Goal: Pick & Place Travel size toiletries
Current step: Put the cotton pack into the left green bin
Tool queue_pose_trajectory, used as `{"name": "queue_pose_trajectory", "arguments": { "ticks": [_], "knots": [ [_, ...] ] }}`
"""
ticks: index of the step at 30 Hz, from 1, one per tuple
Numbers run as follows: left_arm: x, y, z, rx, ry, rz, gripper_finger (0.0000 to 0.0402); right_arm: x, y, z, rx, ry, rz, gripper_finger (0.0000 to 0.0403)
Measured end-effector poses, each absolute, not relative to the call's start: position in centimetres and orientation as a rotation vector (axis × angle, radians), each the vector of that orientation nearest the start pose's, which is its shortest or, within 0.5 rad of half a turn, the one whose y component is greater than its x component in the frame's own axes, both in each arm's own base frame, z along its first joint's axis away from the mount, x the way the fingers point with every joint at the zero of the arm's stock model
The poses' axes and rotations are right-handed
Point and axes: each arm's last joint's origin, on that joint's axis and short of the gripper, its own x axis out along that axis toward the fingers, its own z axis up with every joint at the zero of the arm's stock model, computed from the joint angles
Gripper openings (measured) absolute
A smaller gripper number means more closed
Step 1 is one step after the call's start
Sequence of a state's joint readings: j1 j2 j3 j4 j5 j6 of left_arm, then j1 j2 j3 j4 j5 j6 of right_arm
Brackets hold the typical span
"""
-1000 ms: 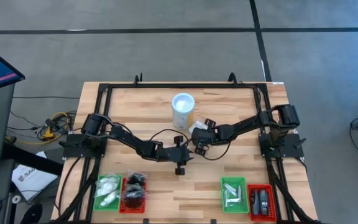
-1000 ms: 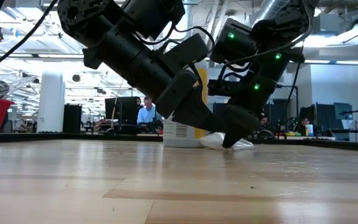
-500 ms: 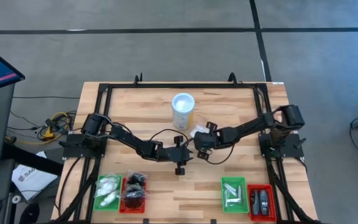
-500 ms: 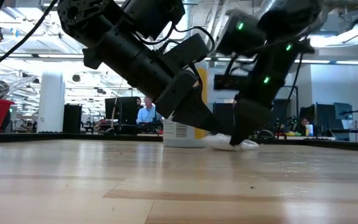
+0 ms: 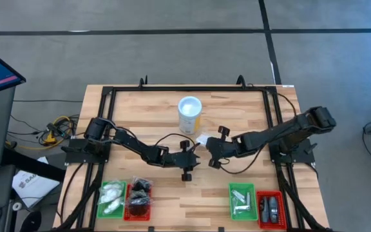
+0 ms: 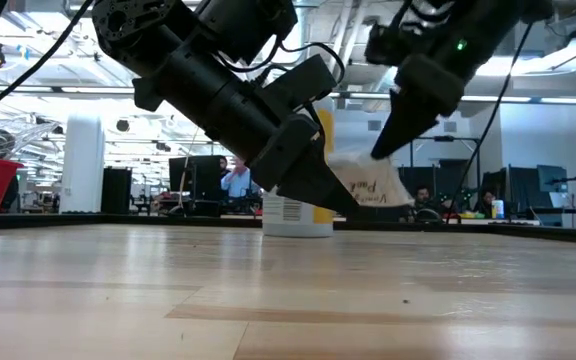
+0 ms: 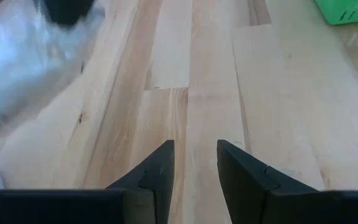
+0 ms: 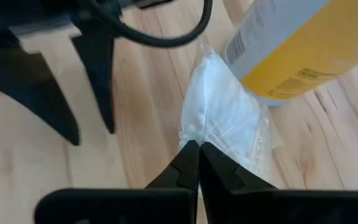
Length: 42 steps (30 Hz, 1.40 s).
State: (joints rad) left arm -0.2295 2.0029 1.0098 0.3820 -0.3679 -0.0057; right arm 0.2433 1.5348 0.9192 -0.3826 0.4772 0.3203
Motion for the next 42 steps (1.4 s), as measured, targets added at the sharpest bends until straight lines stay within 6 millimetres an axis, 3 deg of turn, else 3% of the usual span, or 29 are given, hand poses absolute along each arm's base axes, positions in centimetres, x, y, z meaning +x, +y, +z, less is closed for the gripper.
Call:
{"name": "queue_pose_trajectory", "arguments": {
  "ticks": [20,35,42],
  "knots": [
    [38.5,-7.4,11.8,0.197,0.573,0.225,0.0113,25.2,10.6,22.9,0.026,0.817,-0.219,0.0000],
    [37.7,-8.2,17.3,0.273,0.438,0.194,0.0113,24.5,12.7,23.1,0.047,0.786,-0.148,0.0000],
    [37.4,-8.8,17.7,0.302,0.434,0.173,0.0113,24.6,12.9,23.3,0.041,0.766,-0.129,0.0000]
  ]
}}
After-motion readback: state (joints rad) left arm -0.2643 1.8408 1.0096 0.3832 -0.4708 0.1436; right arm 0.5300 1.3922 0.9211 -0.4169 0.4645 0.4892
